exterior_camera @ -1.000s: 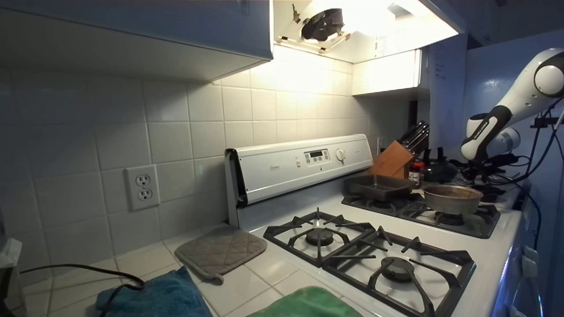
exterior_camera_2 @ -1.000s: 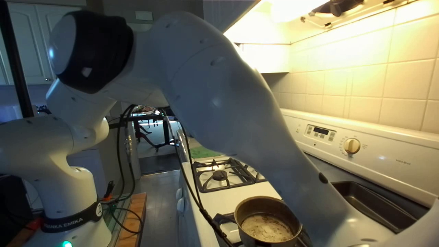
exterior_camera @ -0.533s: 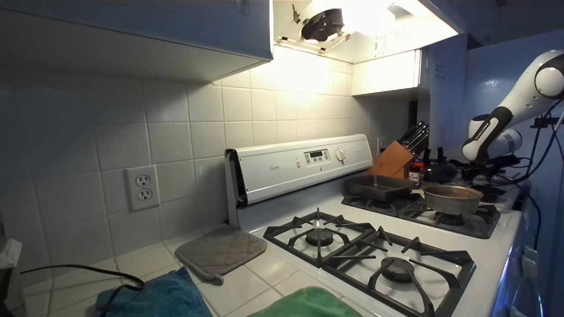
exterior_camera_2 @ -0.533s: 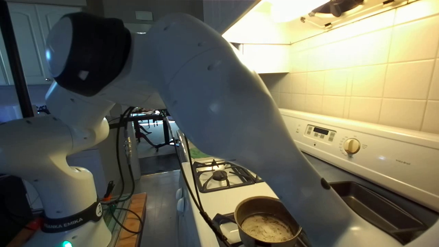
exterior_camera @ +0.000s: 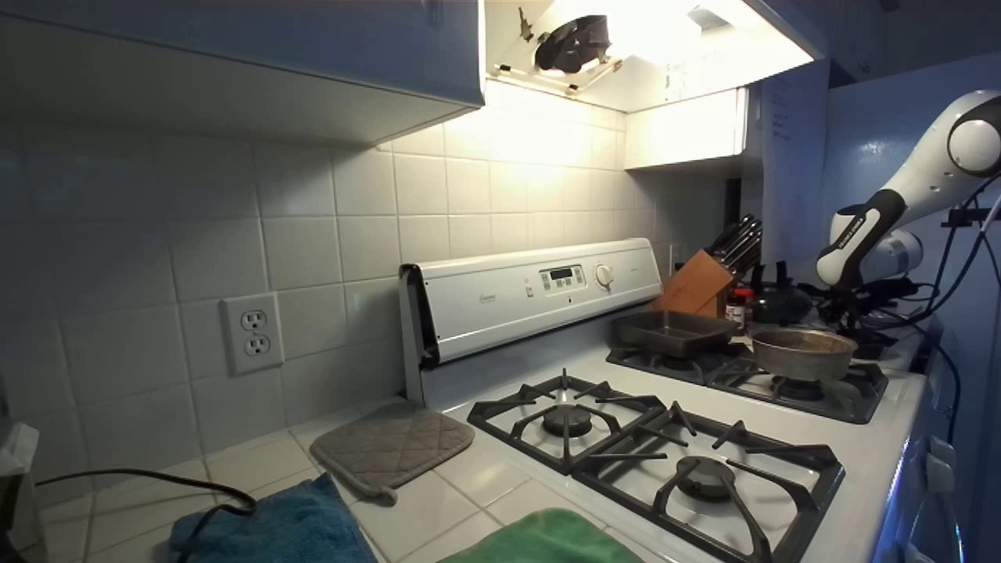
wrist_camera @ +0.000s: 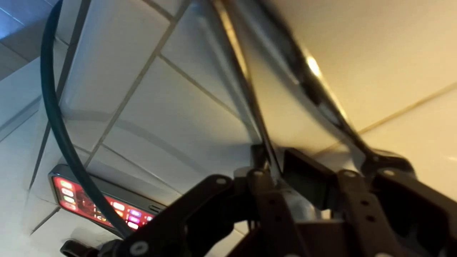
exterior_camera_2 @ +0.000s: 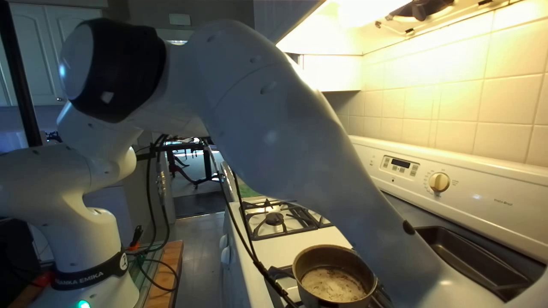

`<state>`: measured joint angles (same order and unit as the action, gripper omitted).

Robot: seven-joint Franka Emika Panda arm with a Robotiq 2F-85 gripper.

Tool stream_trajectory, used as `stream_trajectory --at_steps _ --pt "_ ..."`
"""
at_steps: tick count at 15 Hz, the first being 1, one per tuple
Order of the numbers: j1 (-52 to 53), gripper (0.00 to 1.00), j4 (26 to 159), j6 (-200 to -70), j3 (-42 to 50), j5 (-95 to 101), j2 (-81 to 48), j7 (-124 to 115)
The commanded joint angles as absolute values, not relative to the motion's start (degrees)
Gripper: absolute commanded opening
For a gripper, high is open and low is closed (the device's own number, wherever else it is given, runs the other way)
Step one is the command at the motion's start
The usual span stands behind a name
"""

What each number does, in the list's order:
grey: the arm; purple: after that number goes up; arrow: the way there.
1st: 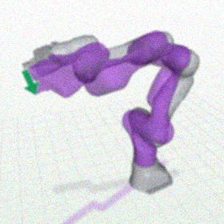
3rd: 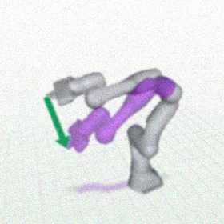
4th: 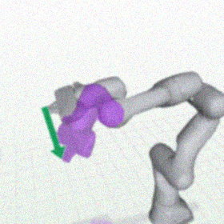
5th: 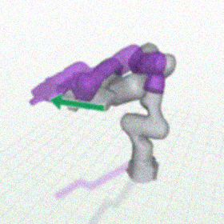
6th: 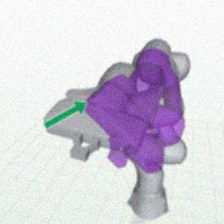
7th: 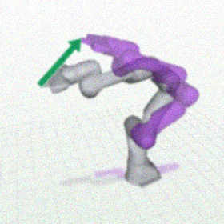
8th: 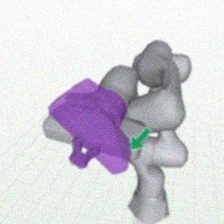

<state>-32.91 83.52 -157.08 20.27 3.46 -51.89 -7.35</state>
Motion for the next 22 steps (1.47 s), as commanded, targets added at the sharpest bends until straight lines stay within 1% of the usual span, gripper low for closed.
stream_trajectory --at_steps 1,2,3,7,22 --pt "-33.9 0.00 81.2 -157.8 19.8 1.5 -53.9 -6.4" --pt "-34.0 0.00 81.2 -157.8 19.8 1.4 -53.9 -6.4" --pt "-34.0 0.03 81.2 -157.7 19.8 1.5 -53.9 -6.4" --pt "-34.0 0.03 81.2 -157.4 19.9 1.4 -53.6 -6.5" --pt "-30.7 0.03 88.7 -158.9 20.2 3.9 -45.2 -4.2"
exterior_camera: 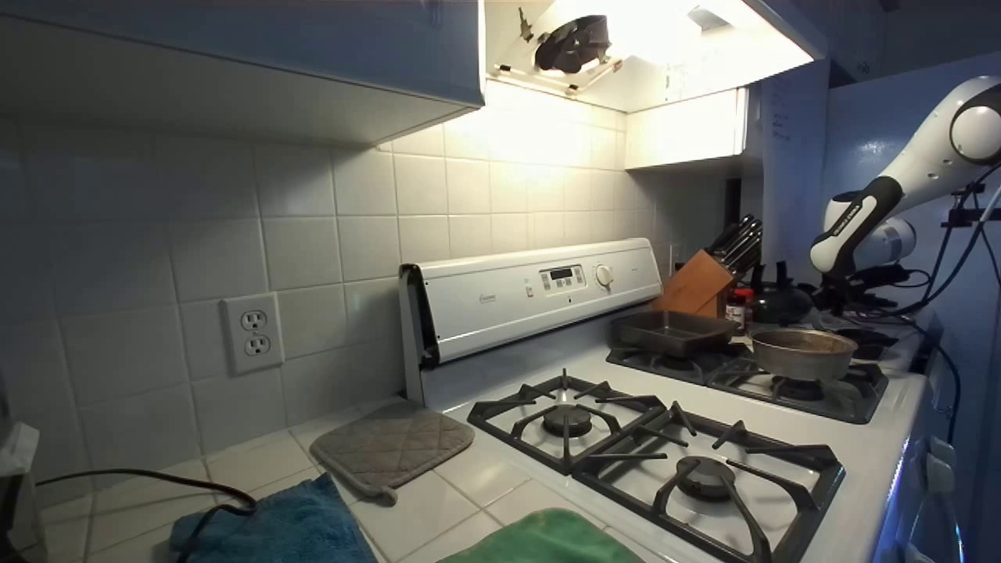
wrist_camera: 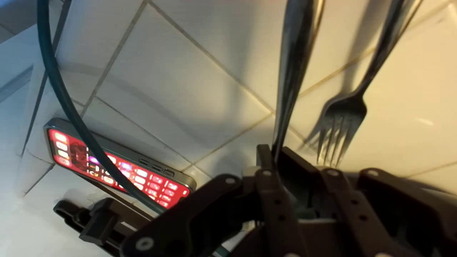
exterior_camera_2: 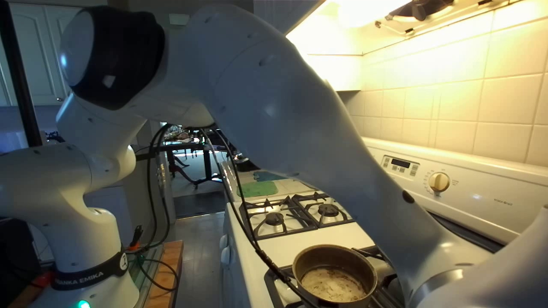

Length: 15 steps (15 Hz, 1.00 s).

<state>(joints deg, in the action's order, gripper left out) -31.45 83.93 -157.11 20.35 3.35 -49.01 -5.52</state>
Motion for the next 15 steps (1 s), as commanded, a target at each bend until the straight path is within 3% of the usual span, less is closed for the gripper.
stream_trajectory --at_steps 1,15 --pt "-30.5 0.03 89.3 -159.1 20.2 4.1 -44.6 -4.1" --pt "-27.5 0.03 102.8 -160.2 19.2 3.7 -32.4 3.2"
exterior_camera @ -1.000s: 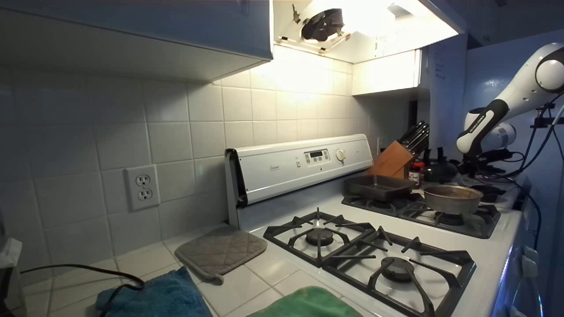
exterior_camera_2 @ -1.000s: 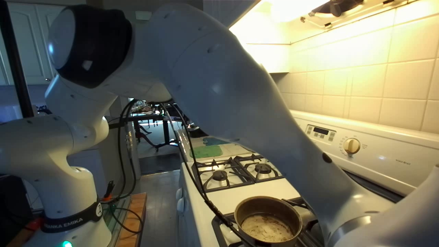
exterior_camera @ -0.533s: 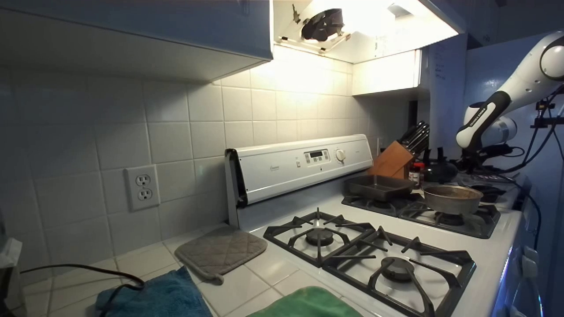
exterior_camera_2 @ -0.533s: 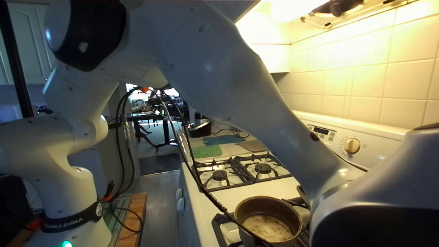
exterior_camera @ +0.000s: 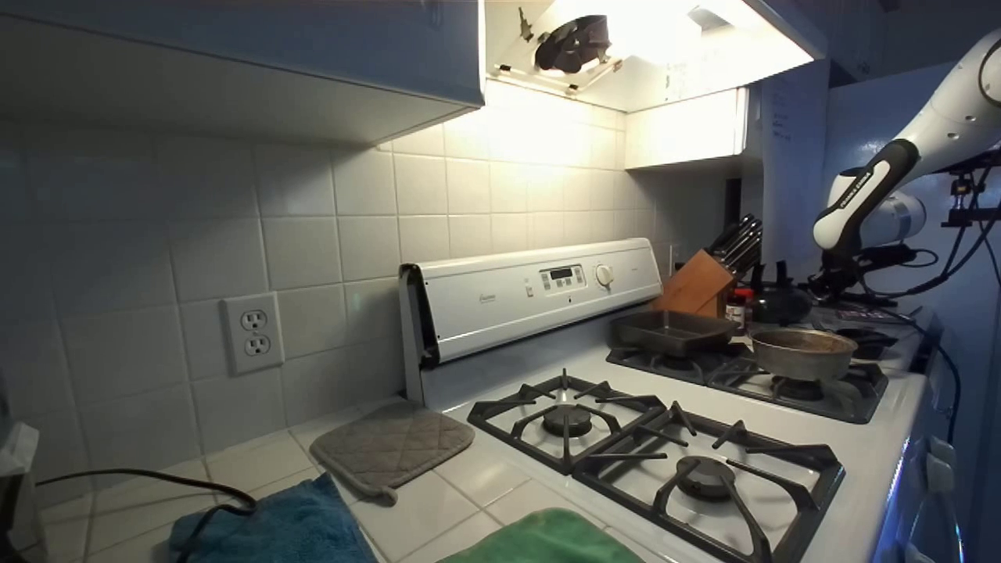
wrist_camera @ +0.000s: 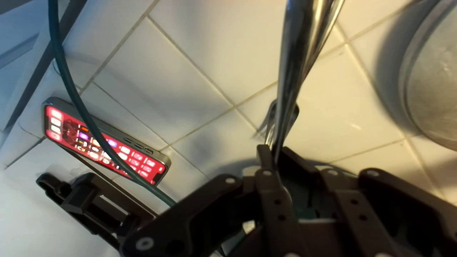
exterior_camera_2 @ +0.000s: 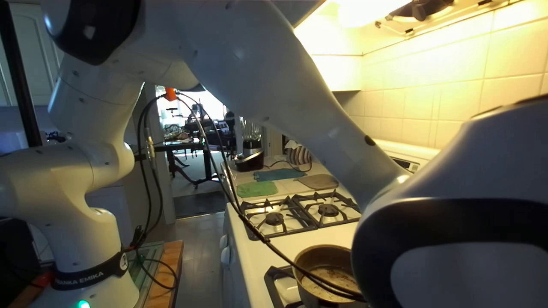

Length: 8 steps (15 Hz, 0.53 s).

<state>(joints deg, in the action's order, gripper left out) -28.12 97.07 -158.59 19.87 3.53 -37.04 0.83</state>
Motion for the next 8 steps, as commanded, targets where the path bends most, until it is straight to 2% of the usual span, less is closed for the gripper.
stream_trajectory --at_steps 1,8 --pt "-27.5 0.03 104.0 -160.8 18.7 3.7 -31.6 4.1" --pt "-26.3 0.03 112.5 -163.5 15.6 3.8 -25.0 10.0"
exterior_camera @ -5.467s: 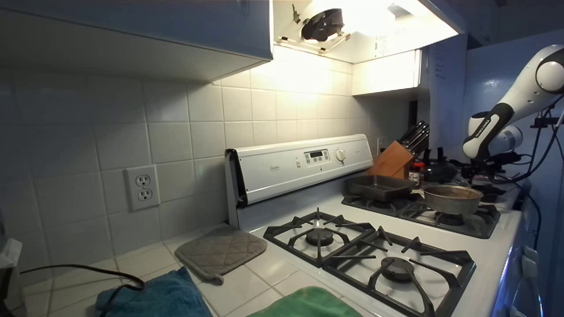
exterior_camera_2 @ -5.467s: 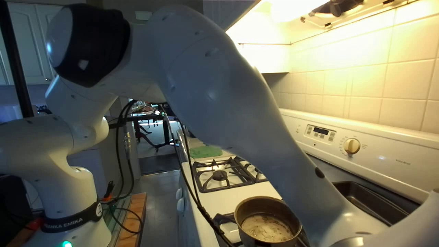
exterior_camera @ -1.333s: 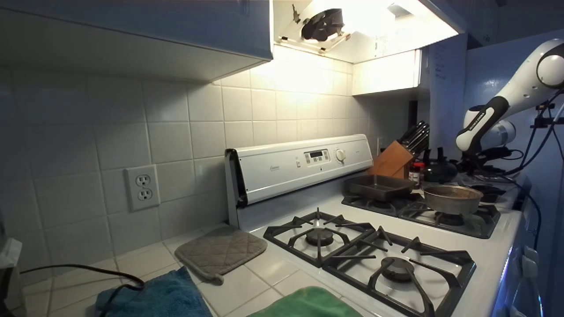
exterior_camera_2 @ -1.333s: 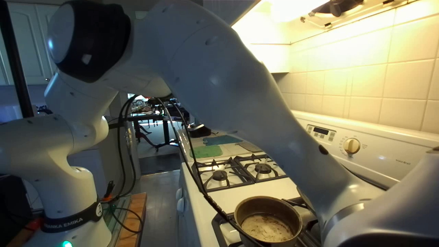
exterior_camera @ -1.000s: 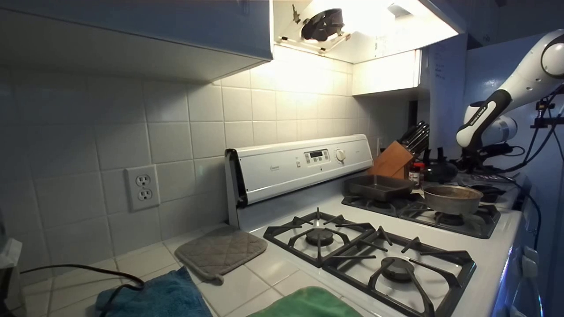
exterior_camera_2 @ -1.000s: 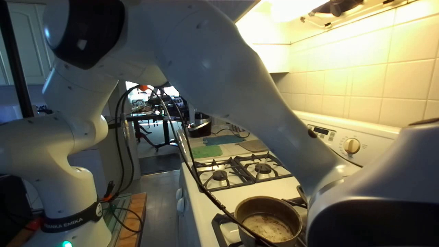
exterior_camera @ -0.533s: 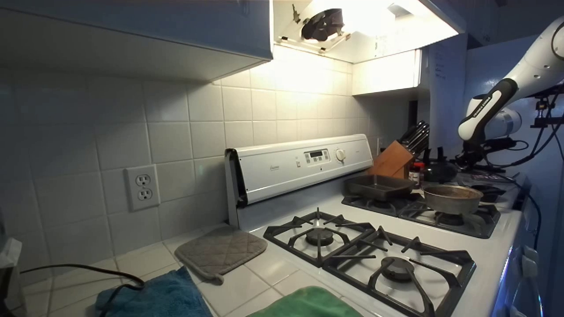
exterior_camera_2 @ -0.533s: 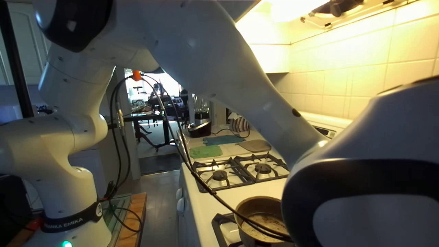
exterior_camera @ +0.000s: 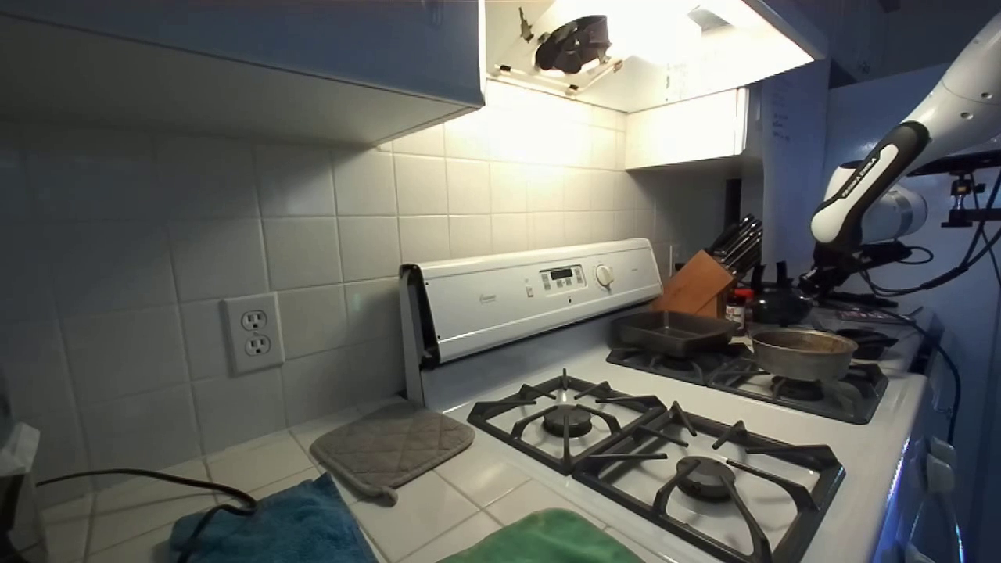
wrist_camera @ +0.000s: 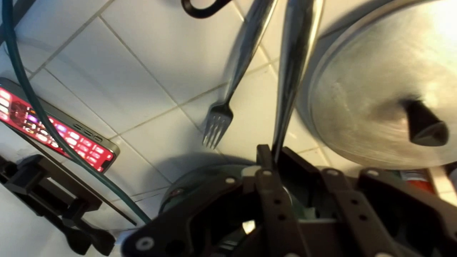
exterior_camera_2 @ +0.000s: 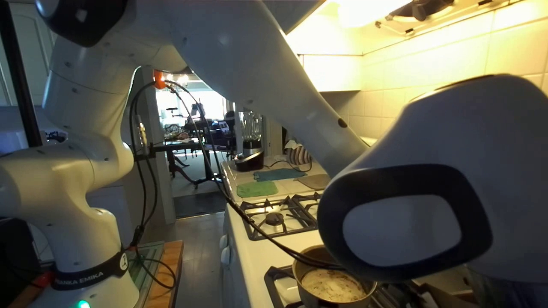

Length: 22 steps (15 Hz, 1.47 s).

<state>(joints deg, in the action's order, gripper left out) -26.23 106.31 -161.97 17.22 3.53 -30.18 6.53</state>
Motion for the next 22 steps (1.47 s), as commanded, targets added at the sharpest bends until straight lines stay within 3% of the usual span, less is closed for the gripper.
stream_trajectory --at_steps 1,22 --pt "-26.3 0.03 113.9 -163.3 14.9 3.6 -23.7 11.2" --pt "-23.2 0.03 134.3 -154.7 6.9 -0.2 -3.9 50.3"
